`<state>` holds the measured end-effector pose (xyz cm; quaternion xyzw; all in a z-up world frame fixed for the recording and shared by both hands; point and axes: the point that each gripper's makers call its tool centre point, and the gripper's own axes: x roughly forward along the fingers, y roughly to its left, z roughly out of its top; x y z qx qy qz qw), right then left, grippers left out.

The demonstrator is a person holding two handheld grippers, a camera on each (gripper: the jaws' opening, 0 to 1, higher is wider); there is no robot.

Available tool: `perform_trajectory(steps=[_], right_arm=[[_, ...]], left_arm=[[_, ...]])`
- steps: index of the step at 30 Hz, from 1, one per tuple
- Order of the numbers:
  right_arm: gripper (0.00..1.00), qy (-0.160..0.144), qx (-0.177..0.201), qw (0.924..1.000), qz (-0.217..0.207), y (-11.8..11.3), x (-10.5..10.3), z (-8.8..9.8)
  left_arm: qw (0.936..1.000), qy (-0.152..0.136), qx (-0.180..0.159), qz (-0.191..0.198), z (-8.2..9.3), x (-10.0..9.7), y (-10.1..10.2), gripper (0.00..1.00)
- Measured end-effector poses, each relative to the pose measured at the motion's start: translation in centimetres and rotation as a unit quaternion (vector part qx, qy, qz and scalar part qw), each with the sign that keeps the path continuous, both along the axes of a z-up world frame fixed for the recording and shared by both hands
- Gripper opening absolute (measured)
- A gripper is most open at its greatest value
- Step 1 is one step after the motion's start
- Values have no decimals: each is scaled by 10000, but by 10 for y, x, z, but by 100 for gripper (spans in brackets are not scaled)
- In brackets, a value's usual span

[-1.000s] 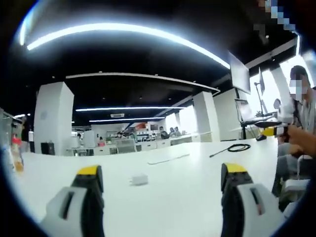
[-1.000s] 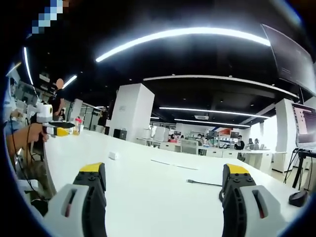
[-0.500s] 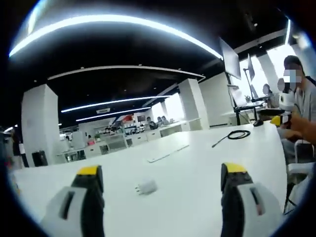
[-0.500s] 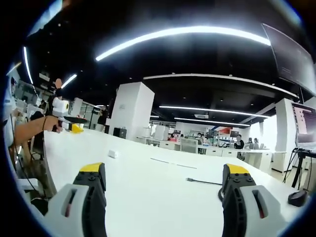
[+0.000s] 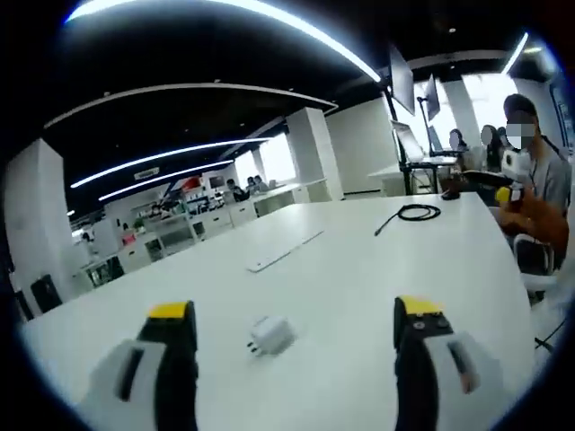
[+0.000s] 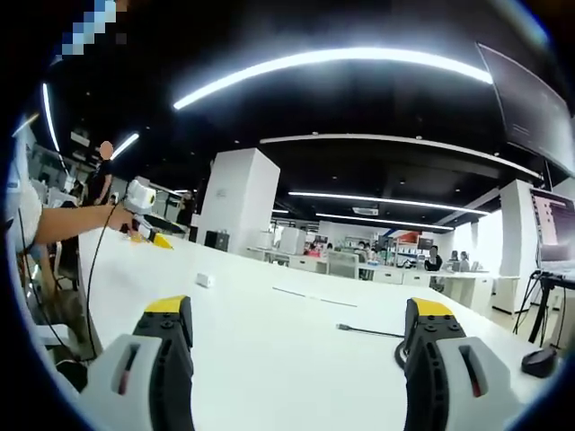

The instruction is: Plug the desk Type‑C cable into the charger adapter.

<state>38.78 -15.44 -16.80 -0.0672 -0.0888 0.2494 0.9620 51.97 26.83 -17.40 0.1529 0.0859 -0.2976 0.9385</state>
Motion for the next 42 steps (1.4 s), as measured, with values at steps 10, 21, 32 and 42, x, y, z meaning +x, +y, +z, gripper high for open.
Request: perform_trajectory(steps=[10,21,32,42], right_arm=[[100,7,4,10000,-7,1,0,0],[100,29,32,10000,-47,-1,-1,-1],[100,36,61,9999,-95,-6,-3,-3],[100,48,103,9999,-119,-8,-3,-4]], left_arm=[[9908,585,1121,-472,-40,47,-3,86],[9708,1304,1825,-845,-65,80,-9,70],[9557,1731,2148,-1024,-82,94,-11,52],[9380,2032,2514,-1253,-97,89,-13,43]])
